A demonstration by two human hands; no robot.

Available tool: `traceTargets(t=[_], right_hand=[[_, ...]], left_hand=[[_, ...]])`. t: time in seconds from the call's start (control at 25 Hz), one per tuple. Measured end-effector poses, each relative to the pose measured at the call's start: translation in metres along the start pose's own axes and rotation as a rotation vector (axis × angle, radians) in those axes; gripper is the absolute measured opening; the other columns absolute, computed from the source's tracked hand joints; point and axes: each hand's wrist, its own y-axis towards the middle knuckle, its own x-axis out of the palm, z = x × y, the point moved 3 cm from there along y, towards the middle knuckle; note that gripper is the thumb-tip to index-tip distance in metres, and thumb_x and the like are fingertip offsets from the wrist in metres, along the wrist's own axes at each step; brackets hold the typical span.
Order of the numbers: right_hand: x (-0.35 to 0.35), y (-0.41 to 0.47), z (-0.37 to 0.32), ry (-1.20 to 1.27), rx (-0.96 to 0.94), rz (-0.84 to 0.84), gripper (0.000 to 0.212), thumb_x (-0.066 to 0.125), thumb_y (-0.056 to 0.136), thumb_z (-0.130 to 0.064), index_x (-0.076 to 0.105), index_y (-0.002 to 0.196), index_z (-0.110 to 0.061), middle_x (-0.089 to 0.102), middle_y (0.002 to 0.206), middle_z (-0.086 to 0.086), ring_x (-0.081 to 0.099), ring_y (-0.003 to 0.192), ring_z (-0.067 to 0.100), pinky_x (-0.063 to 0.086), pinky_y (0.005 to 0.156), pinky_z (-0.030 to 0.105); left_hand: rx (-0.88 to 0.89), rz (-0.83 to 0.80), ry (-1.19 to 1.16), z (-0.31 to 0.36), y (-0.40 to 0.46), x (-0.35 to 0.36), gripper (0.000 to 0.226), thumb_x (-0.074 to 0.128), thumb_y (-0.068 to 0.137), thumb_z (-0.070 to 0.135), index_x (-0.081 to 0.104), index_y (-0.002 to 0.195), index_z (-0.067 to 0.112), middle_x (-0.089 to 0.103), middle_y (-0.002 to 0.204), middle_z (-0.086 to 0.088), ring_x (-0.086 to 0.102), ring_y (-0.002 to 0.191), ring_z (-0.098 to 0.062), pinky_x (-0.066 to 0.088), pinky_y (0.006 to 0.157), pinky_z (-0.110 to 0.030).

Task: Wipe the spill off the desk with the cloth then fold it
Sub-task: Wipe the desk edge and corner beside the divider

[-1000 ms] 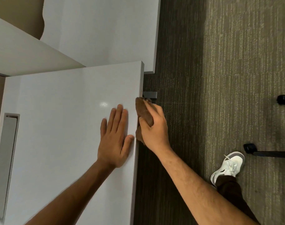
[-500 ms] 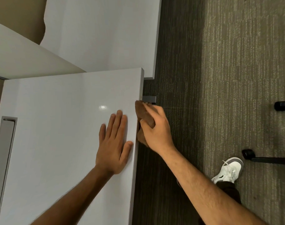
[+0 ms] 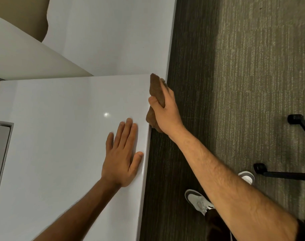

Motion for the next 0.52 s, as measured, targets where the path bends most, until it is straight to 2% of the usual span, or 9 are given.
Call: traceTargets(t=[0.12,0.24,0.36,0.44,0.52], right_hand=[[0.002,-0.029,0.013,-0.093,-0.024,0.016,0.061,0.056,0.102,-0.016,0.034,0.157,-0.031,0.032,0.157,-0.004,0.042,0.14,0.011,0.039,0.119,0.037],[0.01,-0.073,0.027,-0.124,-0.039,0.006,0.065,0.058,0.1,-0.015,0.034,0.155,-0.038,0.024,0.162,-0.007,0.036,0.146,0.012,0.039,0.119,0.045],[0.017,-0.139,0.051,-0.19,-0.024,-0.07,0.069,0.056,0.1,-0.025,0.024,0.152,-0.058,0.015,0.165,-0.017,0.027,0.148,0.004,0.037,0.119,0.036],[0.021,-0.19,0.069,-0.257,-0.004,-0.15,0.072,0.055,0.1,-0.029,0.017,0.152,-0.062,0.005,0.166,-0.026,0.019,0.148,-0.004,0.03,0.117,0.026],[0.025,-0.229,0.083,-0.304,0.029,-0.215,0.075,0.056,0.1,-0.027,0.014,0.152,-0.063,0.002,0.166,-0.026,0.015,0.148,-0.007,0.031,0.12,0.028]], left_hand=[[-0.003,-0.009,0.013,0.002,0.003,-0.002,0.076,0.02,0.104,0.057,0.006,0.168,0.019,-0.003,0.177,-0.001,-0.003,0.164,-0.023,0.004,0.129,-0.06],[-0.006,-0.019,0.02,0.005,0.004,-0.003,0.079,0.009,0.104,0.062,0.005,0.168,0.017,-0.005,0.177,-0.003,-0.005,0.164,-0.023,0.003,0.129,-0.06],[0.009,-0.014,0.012,0.003,0.003,-0.001,0.078,0.006,0.105,0.059,0.005,0.168,0.014,-0.006,0.177,-0.005,-0.006,0.164,-0.025,0.002,0.129,-0.06],[0.021,-0.001,0.002,0.004,0.001,0.0,0.075,0.01,0.105,0.054,0.004,0.168,0.013,-0.006,0.177,-0.006,-0.006,0.164,-0.026,0.001,0.129,-0.06],[0.026,0.011,0.005,0.006,0.003,-0.001,0.075,0.012,0.105,0.052,0.004,0.167,0.012,-0.004,0.177,-0.01,-0.003,0.164,-0.029,0.003,0.128,-0.062]])
